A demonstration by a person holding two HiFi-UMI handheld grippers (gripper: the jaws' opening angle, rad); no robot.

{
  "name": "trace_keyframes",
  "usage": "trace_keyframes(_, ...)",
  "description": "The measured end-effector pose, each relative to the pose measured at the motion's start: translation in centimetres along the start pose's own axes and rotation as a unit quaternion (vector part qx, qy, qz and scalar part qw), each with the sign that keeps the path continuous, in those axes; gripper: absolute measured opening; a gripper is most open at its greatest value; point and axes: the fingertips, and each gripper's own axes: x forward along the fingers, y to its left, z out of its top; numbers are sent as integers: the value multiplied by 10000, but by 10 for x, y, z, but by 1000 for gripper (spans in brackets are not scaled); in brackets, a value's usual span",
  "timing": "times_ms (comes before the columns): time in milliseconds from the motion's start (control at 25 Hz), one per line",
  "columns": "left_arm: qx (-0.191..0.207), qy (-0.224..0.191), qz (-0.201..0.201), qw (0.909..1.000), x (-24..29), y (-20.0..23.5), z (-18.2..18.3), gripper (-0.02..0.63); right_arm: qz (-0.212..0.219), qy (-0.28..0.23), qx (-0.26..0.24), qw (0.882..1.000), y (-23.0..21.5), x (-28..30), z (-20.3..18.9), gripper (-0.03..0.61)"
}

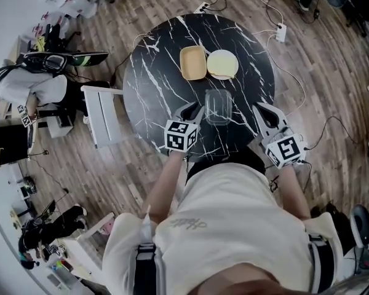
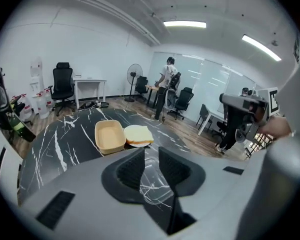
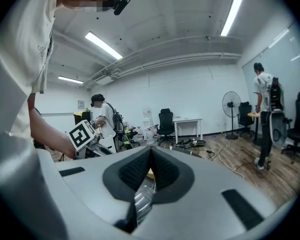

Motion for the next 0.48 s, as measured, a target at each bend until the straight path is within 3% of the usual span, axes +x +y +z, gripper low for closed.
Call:
trace_keyframes(200,-261,389,350,9983,28,19,-33,103,233,165,165,9995,-25,10,-16,8)
trace_keyframes(480,-410,1045,387,9929,56,28,-83,103,300,298,219,9989,-36,24,-24,8)
